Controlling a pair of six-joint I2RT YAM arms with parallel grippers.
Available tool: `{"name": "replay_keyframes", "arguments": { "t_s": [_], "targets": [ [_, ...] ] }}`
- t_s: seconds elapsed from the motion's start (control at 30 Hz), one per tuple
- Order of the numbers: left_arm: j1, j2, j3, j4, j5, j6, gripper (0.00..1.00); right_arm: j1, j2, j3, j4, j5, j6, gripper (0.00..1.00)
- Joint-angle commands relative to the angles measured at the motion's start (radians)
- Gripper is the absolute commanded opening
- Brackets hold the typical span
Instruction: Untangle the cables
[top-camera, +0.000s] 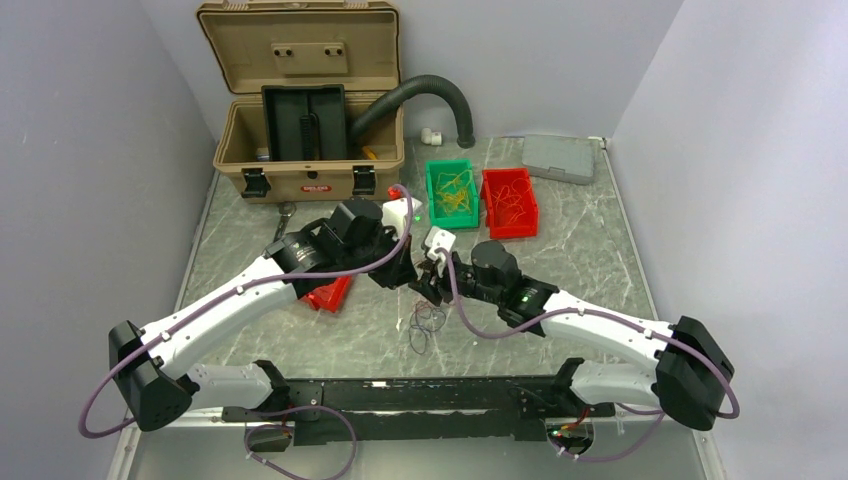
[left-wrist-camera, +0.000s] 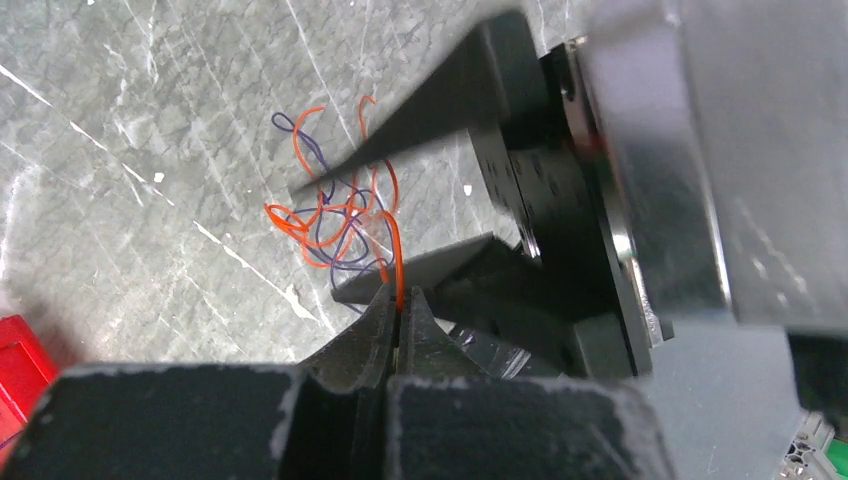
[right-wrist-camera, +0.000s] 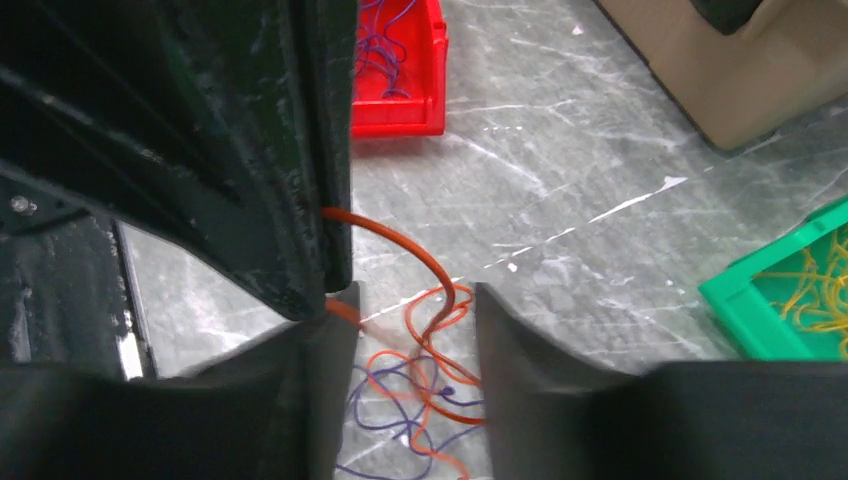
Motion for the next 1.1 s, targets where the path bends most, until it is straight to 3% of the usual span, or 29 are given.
{"name": "replay_keyframes", "arguments": {
  "t_s": [0.0, 0.03, 0.07, 0.13, 0.23, 0.4, 0.63, 0.87, 1.07],
  "targets": [
    [-0.006, -0.015, 0.039, 0.015, 0.011, 0.019, 0.00, 0.005, 0.006, 0.048, 0.081, -0.043, 0.005, 0.24],
    [-0.006, -0.021, 0.039, 0.010, -0.005, 0.010, 0.01, 0.004, 0.003, 0.045, 0.083, -0.046, 0.011, 0.08],
    [-0.006, -0.032, 0.031, 0.014, -0.023, -0.001, 0.10, 0.005, -0.002, 0.040, 0.088, -0.036, 0.018, 0.00],
    [-0.004, -0.071, -0.007, 0.055, -0.039, -0.018, 0.36, 0.003, -0.024, 0.015, 0.109, -0.022, 0.035, 0.00],
    [0.005, -0.160, -0.075, 0.131, -0.083, -0.042, 0.66, -0.004, -0.064, -0.023, 0.123, 0.028, 0.068, 0.00],
    [0.098, -0.306, -0.218, 0.256, -0.030, -0.076, 0.90, -0.042, -0.112, 0.008, 0.096, 0.123, 0.173, 0.00],
    [0.120, -0.393, -0.446, 0.438, -0.028, -0.071, 0.96, -0.076, -0.115, 0.197, -0.057, 0.185, 0.277, 0.00],
    [0.083, -0.248, -0.540, 0.560, -0.008, -0.110, 0.95, -0.084, -0.084, 0.372, -0.206, 0.273, 0.346, 0.00],
    [0.043, -0.122, -0.553, 0.688, -0.063, -0.101, 0.92, -0.093, -0.086, 0.434, -0.239, 0.302, 0.405, 0.00]
  ]
}}
